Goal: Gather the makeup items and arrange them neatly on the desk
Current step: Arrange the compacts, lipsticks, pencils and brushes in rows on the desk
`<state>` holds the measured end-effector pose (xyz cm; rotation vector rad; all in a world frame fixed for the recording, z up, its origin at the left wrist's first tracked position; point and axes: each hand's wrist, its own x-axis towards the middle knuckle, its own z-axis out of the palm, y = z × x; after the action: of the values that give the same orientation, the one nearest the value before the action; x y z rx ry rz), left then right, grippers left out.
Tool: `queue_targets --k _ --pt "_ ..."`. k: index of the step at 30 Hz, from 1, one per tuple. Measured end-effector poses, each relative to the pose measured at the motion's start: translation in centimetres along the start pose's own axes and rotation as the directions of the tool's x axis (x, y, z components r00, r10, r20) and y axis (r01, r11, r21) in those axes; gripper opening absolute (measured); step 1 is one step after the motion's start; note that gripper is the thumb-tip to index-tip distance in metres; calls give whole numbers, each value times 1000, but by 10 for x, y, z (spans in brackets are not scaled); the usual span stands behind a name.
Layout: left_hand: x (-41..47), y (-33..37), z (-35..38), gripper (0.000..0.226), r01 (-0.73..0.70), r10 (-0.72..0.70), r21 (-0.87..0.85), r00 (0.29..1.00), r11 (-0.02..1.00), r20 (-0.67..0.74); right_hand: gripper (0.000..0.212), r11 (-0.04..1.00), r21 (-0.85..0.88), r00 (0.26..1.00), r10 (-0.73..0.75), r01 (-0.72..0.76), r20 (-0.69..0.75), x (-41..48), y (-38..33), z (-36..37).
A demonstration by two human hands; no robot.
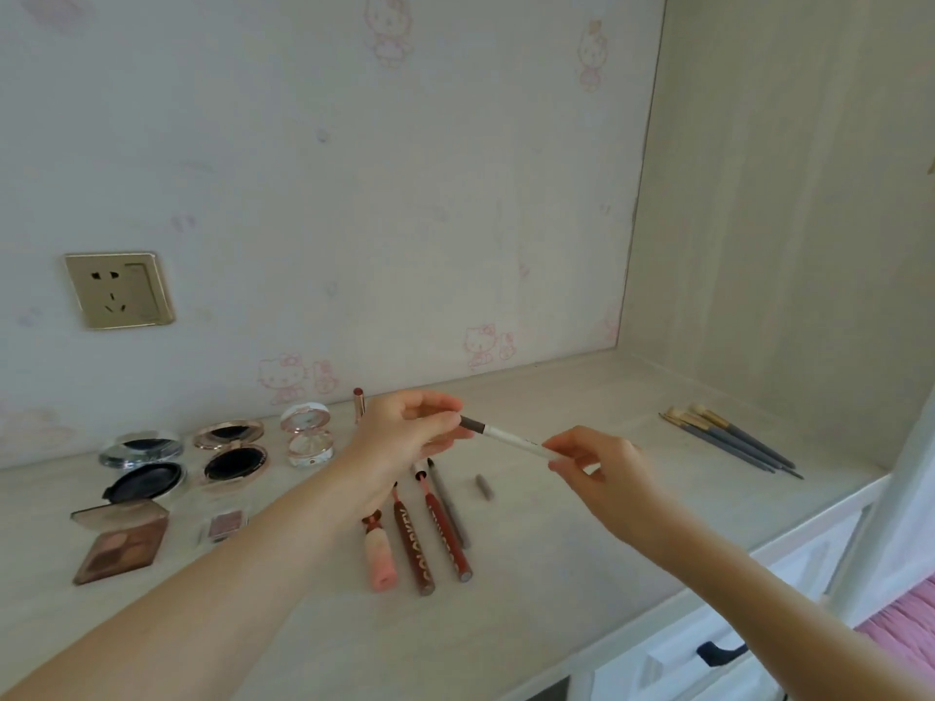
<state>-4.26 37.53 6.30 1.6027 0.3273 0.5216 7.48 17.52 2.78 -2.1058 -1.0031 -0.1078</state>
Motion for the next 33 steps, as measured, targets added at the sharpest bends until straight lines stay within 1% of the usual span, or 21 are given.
queue_targets --k 2,4,6,9,11,13,14,17,20,23,26,29,33 --pt "-7 5 -14 15 39 -47 -151 997 988 -56 28 999 23 998 -42 41 40 -1 -18 7" --pt "-15 9 -27 16 55 -79 -254 993 966 -83 24 997 38 996 -62 60 58 -3 -34 13" --pt "-22 11 -38 19 58 -99 -339 990 939 -104 19 997 62 996 -56 52 67 -4 -48 22" --pt "-32 10 -53 23 49 -122 -442 983 896 -137 17 992 121 996 -48 39 77 -6 -67 36" --pt "-38 10 -63 20 36 -122 -477 981 878 -150 15 989 145 994 -49 35 95 -7 -78 45" --pt "-44 8 -72 12 20 -111 -491 981 871 -157 12 984 175 992 -44 23 120 -8 -87 55" --pt "-47 8 -75 12 13 -105 -489 981 872 -161 11 981 196 990 -36 9 135 -8 -91 59" --pt "-57 3 -87 15 -11 -87 -472 979 882 -185 11 968 249 983 -4 -42 181 -9 -105 76" --pt "-67 -3 -92 21 -14 -69 -401 979 916 -191 15 911 395 961 7 -121 277 -11 -124 91" --pt "-77 -10 -95 22 -9 -63 -373 981 928 -181 17 867 458 935 24 -196 354 -11 -140 102" --pt "-82 -12 -102 23 -21 -60 -379 978 925 -200 10 864 444 911 39 -237 410 -11 -147 113" --pt "-85 -14 -110 21 -16 -76 -374 970 927 -231 11 867 440 897 19 -235 441 -14 -152 123" --pt "-90 -18 -114 20 -6 -89 -363 965 932 -245 12 916 366 897 -15 -166 442 -13 -155 126"
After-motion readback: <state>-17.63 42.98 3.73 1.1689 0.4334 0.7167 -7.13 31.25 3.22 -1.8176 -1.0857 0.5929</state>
